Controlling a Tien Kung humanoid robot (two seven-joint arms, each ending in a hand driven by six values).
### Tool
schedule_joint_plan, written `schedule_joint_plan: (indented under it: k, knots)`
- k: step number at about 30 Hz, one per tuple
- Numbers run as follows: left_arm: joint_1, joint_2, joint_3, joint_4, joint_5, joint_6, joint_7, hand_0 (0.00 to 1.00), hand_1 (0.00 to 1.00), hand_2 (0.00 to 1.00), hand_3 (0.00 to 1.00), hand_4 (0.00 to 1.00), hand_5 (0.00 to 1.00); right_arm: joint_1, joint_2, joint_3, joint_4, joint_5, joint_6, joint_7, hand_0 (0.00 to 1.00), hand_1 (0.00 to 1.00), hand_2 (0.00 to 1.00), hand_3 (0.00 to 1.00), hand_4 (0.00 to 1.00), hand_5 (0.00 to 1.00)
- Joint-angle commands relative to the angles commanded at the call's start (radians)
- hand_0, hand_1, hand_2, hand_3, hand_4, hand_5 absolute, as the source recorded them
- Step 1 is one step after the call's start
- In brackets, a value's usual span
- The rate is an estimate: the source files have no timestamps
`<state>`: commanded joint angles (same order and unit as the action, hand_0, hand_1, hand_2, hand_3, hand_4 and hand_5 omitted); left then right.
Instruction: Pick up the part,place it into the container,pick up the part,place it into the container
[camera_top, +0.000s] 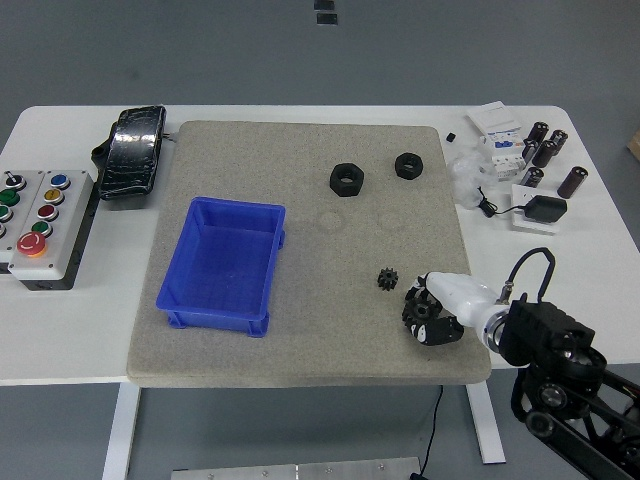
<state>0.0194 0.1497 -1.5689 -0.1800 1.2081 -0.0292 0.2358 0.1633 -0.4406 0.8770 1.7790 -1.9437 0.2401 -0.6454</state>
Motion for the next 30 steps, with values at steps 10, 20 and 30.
schedule_joint_plan:
  k: [10,20,30]
  knots:
    - [-0.001,0.0,0.001,0.0,-0.001,0.0,-0.001,0.625,0.581,0.57,0.649,0.625,0.374,0.01,0.004,0.024,0.0,-0.037,-0.058,0.0,0.283,0.545,0.48,0.53,0.421,0.002]
    - [0.001,-0.002,0.003,0.0,-0.002,0.001,0.001,0.624,0.581,0.569,0.649,0.625,0.377,0.134,0.088,0.059,-0.109,-0.12,-0.134,0.0,0.284,0.547,0.479,0.524,0.453,0.002]
    - [-0.002,-0.004,0.009,0.0,-0.006,0.002,0.006,0.625,0.581,0.571,0.651,0.627,0.384,0.345,0.259,-0.098,-0.284,-0.095,-0.276,0.0,0.282,0.544,0.471,0.506,0.44,0.002]
